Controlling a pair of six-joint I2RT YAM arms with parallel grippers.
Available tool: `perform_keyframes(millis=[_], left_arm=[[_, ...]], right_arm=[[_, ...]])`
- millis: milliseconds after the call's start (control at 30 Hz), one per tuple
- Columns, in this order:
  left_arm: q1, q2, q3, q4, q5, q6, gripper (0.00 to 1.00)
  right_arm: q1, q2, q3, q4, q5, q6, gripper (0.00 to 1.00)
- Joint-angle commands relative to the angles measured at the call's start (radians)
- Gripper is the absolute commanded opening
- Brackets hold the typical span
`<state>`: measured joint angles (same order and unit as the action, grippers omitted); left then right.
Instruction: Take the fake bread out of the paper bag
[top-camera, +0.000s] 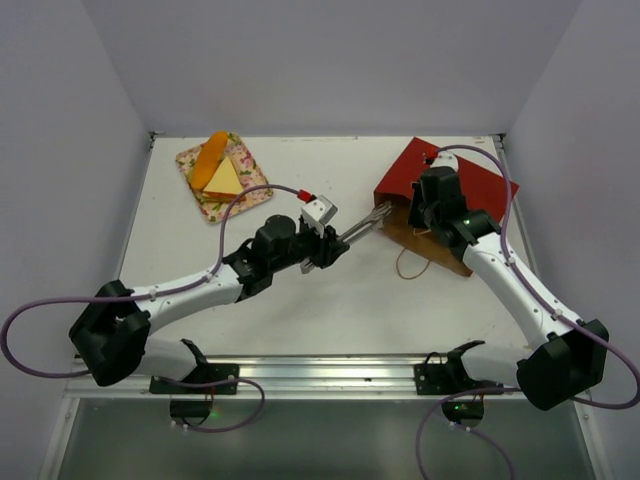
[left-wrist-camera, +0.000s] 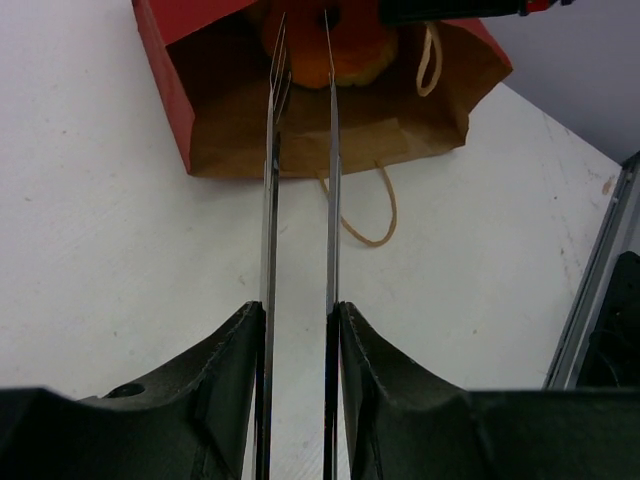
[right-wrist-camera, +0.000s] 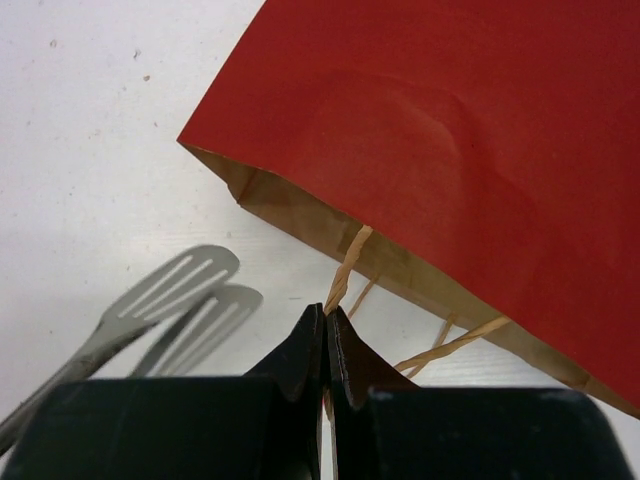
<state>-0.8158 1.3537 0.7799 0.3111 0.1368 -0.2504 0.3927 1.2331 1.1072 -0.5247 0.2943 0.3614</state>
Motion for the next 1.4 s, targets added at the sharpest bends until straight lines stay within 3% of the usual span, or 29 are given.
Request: perform_keyframes(millis=[0, 233, 433, 600, 767, 1100, 1367], left_arm=[[-0.052, 0.007, -0.016, 0.135, 0.017, 0.002, 0.40], [-0.100, 0.172, 0.113, 0.103, -0.077, 0.057, 0.40], [-0.103, 0.297, 0.231, 0.054, -0.051, 0.091, 0.39], [-0.106, 0.251, 0.102, 0.233, -0.085, 0.043, 0.40], [-0.106, 0.312, 0.180, 0.158, -0.080, 0.056, 0.41], [-0.106, 0.404, 0.186, 0.284, -0.071, -0.081, 0.48], [-0.105, 0.528, 0.332, 0.249, -0.025, -0.248, 0.48]], right_arm=[[0.006, -0.021, 0.033, -0.012, 0.008, -0.018, 0.00], [0.005, -0.020, 0.014, 0.008, -0.006, -0.021, 0.00], [0.006, -0.029, 0.016, 0.005, 0.008, -0.019, 0.00], [0.005, -0.040, 0.032, -0.001, 0.013, -0.022, 0.00], [0.006, -0.044, 0.037, -0.014, 0.008, -0.022, 0.00], [0.006, -0.092, 0.029, -0.055, 0.016, -0.013, 0.00], [0.006, -0.098, -0.001, -0.043, 0.000, 0.005, 0.00]])
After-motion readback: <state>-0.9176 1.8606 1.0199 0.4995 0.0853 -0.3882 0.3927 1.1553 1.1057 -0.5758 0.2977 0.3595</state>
